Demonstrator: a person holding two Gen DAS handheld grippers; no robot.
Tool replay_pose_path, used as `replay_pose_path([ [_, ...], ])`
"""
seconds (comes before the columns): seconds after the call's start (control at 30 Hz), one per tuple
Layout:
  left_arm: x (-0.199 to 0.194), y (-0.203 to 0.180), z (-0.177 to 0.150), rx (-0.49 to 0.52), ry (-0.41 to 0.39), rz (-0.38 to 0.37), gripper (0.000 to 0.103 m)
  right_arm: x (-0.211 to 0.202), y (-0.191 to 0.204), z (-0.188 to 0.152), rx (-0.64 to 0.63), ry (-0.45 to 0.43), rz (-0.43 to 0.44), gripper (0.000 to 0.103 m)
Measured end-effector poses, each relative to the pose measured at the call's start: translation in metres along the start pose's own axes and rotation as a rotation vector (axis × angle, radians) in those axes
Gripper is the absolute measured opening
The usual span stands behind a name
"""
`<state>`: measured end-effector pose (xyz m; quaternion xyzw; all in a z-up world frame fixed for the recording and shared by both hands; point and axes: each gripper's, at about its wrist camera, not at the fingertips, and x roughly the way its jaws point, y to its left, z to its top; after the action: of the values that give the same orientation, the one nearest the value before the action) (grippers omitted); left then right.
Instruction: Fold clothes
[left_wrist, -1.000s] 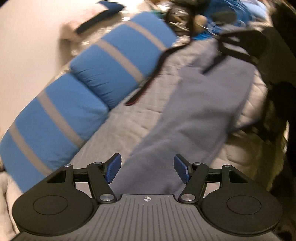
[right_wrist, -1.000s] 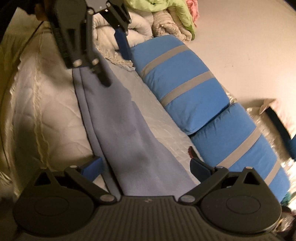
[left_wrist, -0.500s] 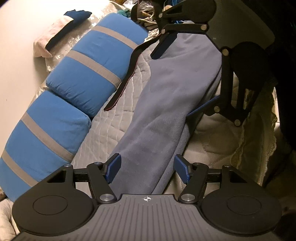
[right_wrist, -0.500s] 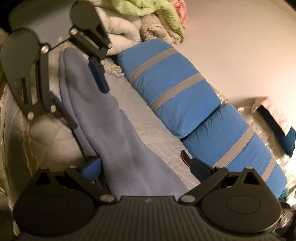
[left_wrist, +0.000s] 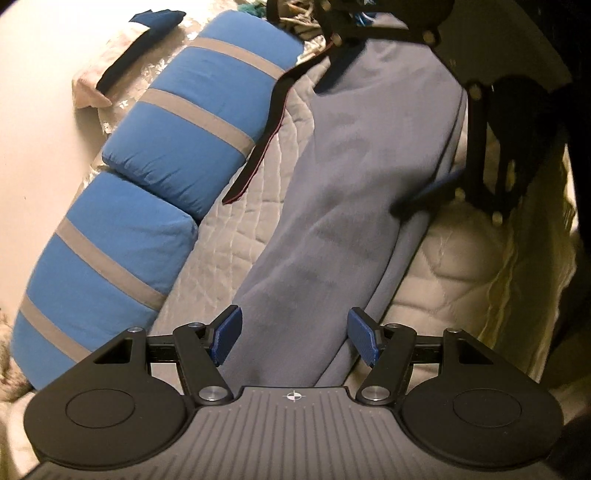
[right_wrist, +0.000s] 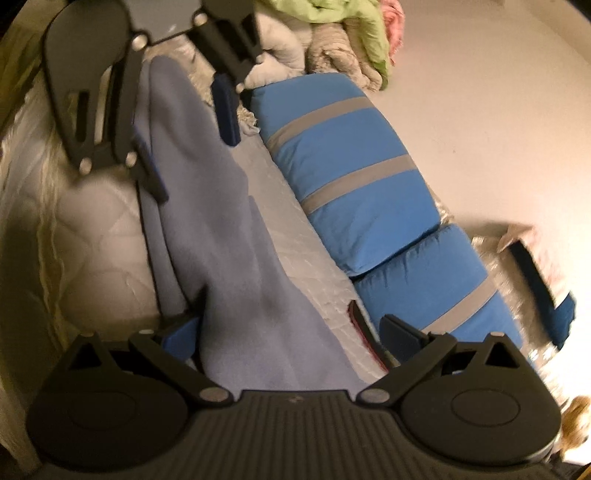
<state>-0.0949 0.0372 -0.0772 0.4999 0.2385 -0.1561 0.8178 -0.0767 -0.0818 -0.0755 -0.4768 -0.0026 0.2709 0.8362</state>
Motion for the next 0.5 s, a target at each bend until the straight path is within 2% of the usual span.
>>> replay_pose_path([
  [0.17,0.002,-0.005,0.000,0.037,0.015,0.002,0.062,0.009,0.007,0.007,-0.029,-0.023,-0.059,0.103],
  [0.43,0.010,-0.007,-0.001,0.056,0.077,0.043,0.062,0.020,-0.021,0.027,0.186,-0.056,-0.069,0.103],
  [0.47,0.012,-0.007,-0.002,0.064,0.088,0.053,0.061,0.019,-0.025,0.027,0.211,-0.056,-0.063,0.103],
  [0.5,0.013,-0.007,-0.003,0.079,0.096,0.062,0.054,0.019,-0.027,0.027,0.225,-0.058,-0.055,0.103],
])
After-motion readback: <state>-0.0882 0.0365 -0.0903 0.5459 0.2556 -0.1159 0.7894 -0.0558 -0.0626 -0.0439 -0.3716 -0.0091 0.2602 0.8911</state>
